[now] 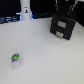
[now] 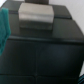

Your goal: Open the kcup holder, insert the kcup into the holder, and close the kcup holder

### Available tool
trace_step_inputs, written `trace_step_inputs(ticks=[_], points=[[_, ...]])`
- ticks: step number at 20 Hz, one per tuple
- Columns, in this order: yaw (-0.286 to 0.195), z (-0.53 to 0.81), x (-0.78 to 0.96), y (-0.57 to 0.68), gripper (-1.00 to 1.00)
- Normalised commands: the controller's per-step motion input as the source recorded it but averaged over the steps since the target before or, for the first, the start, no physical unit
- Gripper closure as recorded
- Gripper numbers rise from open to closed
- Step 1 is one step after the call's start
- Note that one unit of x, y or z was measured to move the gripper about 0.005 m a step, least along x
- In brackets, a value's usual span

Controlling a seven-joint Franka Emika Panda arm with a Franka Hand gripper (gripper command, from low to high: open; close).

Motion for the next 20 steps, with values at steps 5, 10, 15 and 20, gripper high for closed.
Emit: trace_step_inputs(ticks=[5, 10, 15, 20], points=[[-0.124, -0.46, -0.29, 0.21, -1.0], [-0.092, -0.42, -0.31, 0.14, -1.0], [-0.04, -0.42, -0.37, 0.07, -1.0], [-0.042, -0.37, -0.41, 0.11, -1.0]])
